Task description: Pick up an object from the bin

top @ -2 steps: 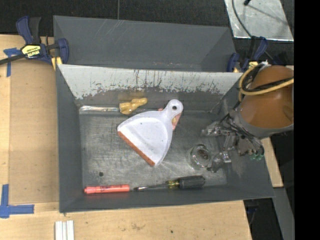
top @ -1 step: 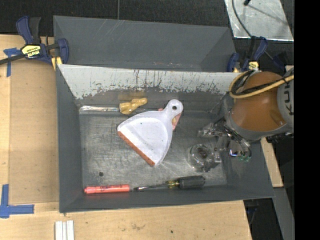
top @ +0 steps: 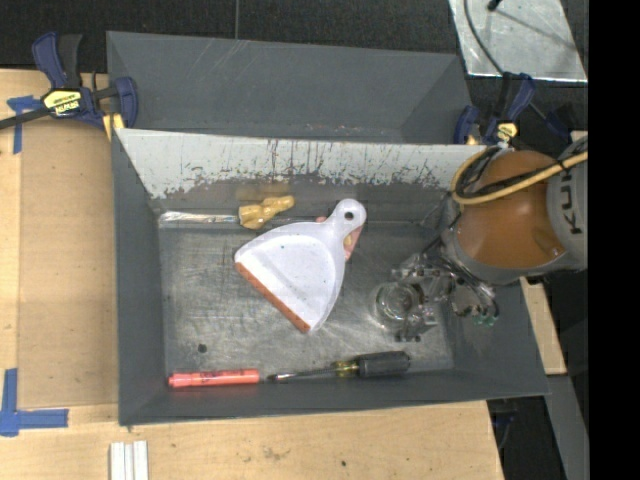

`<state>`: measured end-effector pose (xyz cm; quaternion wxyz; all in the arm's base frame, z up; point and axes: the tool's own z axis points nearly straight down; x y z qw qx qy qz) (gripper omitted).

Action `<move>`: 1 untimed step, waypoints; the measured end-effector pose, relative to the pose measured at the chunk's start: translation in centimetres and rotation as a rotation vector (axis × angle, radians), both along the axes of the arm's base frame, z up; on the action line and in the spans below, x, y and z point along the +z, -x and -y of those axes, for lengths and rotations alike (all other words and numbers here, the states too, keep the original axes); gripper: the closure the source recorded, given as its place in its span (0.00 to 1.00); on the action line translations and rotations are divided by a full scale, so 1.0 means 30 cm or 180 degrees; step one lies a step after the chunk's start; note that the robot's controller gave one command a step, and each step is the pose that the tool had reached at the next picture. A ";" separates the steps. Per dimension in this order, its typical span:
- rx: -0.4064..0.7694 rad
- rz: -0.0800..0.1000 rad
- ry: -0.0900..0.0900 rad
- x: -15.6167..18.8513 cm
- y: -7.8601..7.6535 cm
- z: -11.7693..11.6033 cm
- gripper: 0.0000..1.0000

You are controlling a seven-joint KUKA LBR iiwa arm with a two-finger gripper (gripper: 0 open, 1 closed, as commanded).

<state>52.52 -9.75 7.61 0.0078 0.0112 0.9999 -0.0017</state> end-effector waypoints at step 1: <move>0.0001 0.0000 0.0000 0.000 0.000 0.000 1.00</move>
Offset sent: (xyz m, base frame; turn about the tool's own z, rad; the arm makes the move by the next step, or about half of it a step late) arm 0.0000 0.0000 0.0324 0.0000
